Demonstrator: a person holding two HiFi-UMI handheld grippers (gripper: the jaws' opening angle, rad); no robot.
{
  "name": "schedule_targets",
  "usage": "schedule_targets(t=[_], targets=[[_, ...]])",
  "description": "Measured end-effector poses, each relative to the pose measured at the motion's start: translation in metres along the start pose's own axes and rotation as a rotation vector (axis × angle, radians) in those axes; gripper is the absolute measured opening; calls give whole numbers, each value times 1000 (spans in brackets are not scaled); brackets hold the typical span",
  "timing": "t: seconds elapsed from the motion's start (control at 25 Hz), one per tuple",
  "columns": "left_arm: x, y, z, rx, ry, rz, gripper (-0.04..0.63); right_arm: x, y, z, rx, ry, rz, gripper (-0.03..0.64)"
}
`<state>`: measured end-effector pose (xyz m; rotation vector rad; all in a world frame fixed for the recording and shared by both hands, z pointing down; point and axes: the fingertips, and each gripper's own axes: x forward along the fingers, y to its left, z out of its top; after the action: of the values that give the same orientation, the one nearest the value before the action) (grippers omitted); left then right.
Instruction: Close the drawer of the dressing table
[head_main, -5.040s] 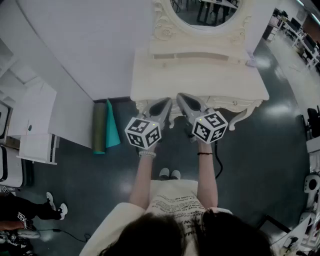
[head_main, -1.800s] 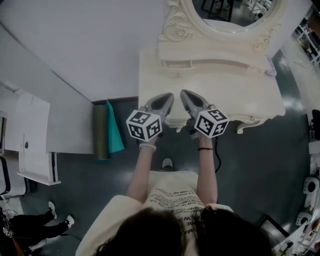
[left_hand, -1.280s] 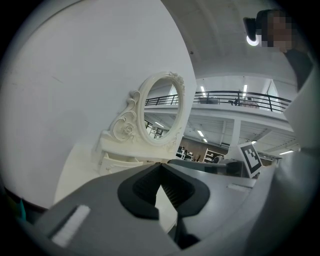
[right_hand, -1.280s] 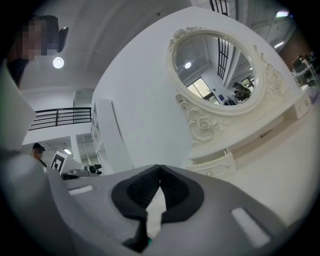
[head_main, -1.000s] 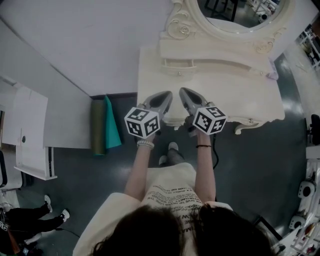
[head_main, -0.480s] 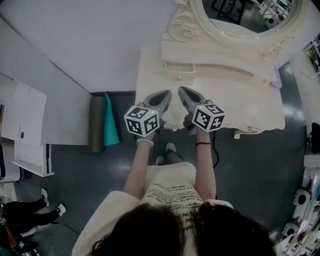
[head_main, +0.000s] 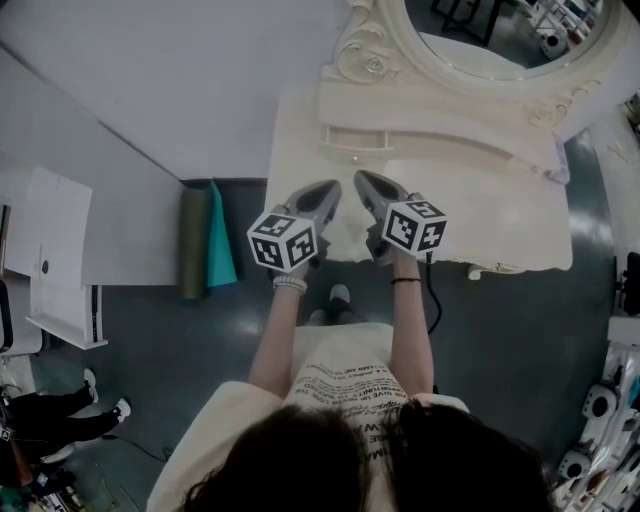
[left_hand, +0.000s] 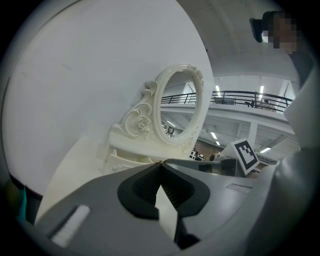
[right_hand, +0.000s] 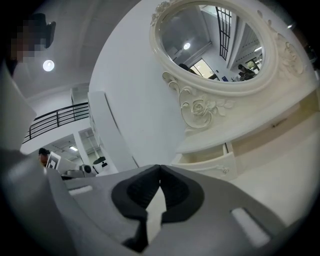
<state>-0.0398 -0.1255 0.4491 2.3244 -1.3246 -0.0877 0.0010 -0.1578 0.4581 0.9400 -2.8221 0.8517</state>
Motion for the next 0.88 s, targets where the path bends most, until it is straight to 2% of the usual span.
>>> schedule_targets(t=[0.44,0.88], targets=[[6,16,-7,-25,21,40,5,13,-17,-6,41,59,-31,3],[21,28,-11,-54,72,-15,5,27,-36,-16,114,95,-100,3]])
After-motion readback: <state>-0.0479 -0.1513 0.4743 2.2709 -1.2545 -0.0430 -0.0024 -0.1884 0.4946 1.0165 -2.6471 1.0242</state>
